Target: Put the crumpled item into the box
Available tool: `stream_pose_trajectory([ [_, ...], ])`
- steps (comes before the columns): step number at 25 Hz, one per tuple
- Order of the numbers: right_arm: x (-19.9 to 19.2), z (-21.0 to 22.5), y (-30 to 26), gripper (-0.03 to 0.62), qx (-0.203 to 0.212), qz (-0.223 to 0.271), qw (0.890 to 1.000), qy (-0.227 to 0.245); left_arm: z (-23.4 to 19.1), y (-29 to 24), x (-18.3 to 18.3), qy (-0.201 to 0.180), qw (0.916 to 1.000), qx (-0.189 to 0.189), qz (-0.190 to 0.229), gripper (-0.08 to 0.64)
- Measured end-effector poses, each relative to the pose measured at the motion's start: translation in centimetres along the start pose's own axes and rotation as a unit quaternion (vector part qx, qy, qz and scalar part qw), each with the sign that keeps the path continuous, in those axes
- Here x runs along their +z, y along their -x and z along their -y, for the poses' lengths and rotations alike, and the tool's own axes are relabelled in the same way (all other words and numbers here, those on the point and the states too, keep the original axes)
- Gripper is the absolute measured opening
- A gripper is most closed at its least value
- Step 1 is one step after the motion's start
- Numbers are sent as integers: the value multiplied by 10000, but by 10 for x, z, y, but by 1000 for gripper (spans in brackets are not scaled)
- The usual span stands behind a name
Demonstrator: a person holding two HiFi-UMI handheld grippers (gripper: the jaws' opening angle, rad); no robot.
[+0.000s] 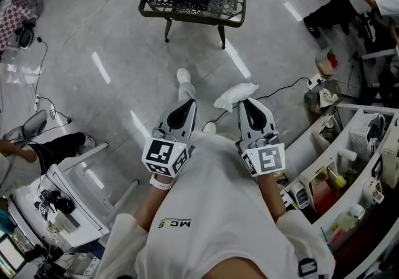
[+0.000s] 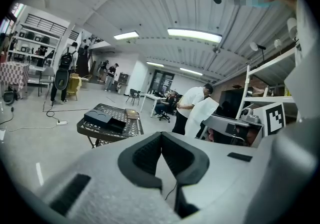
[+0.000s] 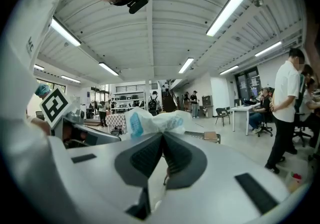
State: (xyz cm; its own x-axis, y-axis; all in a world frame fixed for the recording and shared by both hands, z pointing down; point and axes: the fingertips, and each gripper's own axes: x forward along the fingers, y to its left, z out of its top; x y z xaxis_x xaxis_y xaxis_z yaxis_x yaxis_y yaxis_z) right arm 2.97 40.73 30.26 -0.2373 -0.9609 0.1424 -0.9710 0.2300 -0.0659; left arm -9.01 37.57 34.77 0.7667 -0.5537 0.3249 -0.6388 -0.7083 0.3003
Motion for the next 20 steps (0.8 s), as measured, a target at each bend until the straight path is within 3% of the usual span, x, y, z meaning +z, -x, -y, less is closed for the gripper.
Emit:
stream_pose_trajectory([
  [8, 12, 40, -123, 18, -101, -275, 9995, -142, -88, -93, 51, 140, 9996, -176, -156, 23],
  [15, 43, 72, -252, 18, -60, -415, 9991, -39, -176, -162, 121, 175, 9994, -302, -83, 23],
  [20, 54, 84, -328, 18, -43, -608, 9970, -469, -234, -200, 143, 361, 9980, -445, -277, 23],
])
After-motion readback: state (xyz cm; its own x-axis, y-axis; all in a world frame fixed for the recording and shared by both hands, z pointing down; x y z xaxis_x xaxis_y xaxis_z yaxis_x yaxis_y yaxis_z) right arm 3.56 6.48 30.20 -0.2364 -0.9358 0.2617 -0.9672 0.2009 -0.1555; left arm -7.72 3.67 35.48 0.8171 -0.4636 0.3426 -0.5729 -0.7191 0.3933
